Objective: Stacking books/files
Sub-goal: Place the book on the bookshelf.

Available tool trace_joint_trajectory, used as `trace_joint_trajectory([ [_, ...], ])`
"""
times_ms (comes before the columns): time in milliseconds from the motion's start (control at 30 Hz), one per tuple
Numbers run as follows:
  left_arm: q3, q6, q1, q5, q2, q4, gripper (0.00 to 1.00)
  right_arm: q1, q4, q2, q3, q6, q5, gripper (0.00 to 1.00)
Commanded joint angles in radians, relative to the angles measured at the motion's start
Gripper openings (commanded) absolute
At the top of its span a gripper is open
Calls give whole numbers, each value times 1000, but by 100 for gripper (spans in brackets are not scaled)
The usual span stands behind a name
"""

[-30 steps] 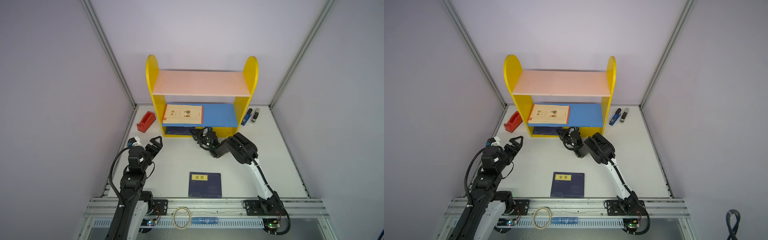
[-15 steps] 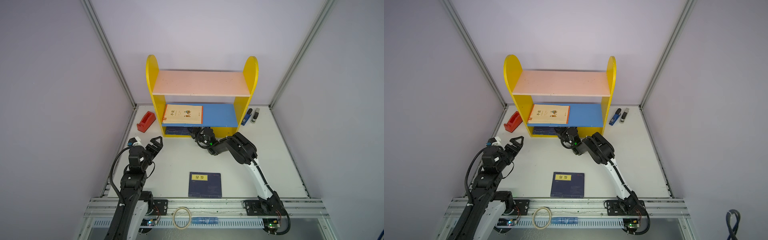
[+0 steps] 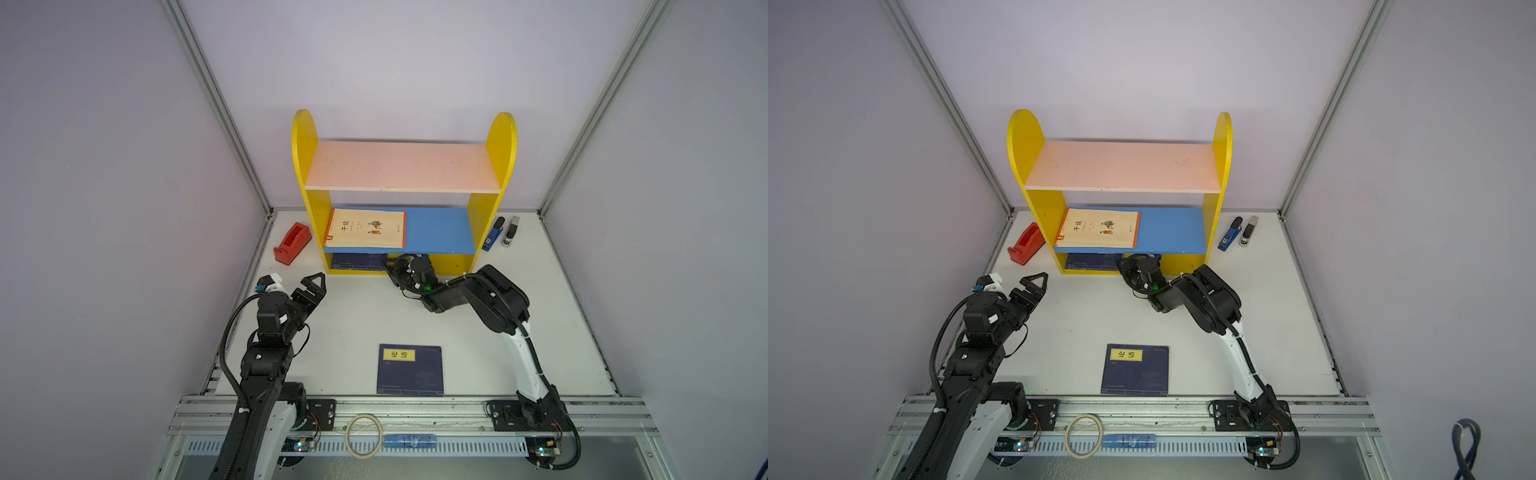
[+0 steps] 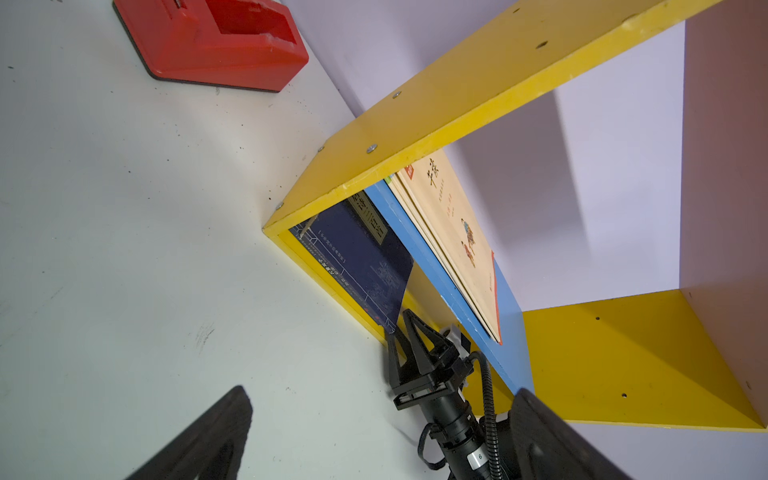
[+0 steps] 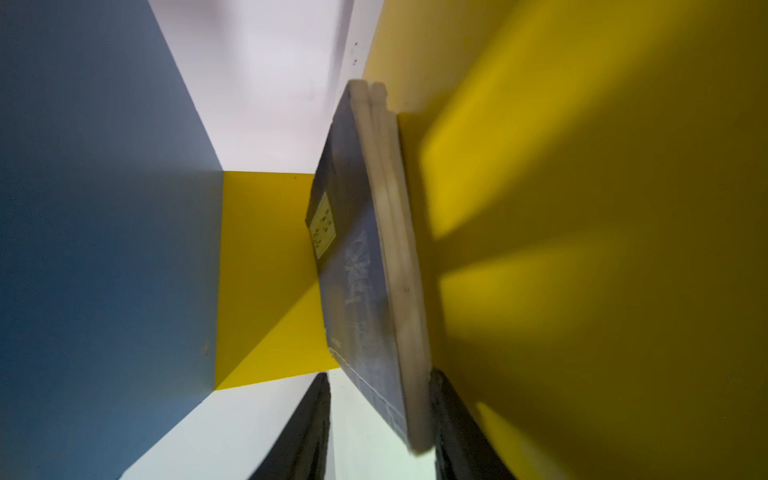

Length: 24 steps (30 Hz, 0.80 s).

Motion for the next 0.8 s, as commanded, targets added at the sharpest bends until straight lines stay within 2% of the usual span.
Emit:
trace_joint_trajectory([
  [0,2,2,0,5,0,19,100,-1,-6,-22,-24,-34,83,41],
  [100,2,1,0,5,3,19,100,-1,16,1,2,-24,70,27],
  [133,2,1,0,5,2,19,100,-1,10,7,14,-23,68,26],
  [467,4,0,0,9,6,22,100,-2,27,22,38,-43,135,25],
  [633,3,0,0,8,7,23,100,-3,34,43,85,-49,132,14],
  [767,3,1,0,10,9,22,100,-4,79,68,120,-53,116,11],
])
